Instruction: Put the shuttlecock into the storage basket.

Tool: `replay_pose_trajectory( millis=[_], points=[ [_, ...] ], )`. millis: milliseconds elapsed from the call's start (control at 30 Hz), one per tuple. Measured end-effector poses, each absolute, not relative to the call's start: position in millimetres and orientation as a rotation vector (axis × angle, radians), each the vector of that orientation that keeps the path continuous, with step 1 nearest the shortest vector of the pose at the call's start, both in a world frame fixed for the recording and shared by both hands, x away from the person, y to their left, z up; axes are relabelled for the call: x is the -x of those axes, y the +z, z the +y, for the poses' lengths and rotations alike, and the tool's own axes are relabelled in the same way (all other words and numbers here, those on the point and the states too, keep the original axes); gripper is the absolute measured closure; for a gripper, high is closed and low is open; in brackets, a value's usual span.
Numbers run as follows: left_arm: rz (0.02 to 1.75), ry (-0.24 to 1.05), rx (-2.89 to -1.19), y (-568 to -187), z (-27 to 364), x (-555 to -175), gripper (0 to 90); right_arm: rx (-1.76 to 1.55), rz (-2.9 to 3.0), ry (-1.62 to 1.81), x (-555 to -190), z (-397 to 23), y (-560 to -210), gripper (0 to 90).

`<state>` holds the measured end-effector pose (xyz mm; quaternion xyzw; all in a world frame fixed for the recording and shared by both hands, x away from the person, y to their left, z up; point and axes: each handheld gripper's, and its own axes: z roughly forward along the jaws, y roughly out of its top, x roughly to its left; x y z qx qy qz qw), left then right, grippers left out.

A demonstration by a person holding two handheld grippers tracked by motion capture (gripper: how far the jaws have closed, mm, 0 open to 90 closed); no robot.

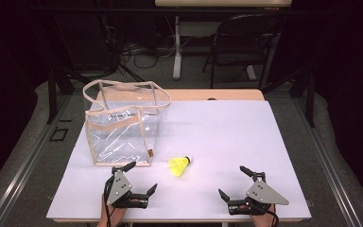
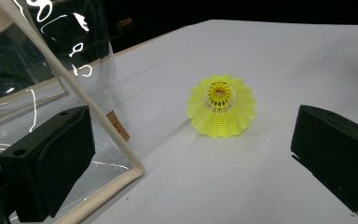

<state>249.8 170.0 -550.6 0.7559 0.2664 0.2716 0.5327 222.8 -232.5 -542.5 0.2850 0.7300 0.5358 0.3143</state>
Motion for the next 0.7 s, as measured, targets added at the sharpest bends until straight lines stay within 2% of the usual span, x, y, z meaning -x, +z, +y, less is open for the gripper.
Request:
replay_pose_trajectory(
  millis=[700],
  points=[
    [0.611,0.556,-1.898,-548,143,-268,0.0,-0.744,1.941,1.402,-224,-232,-543,0.0]
  ],
)
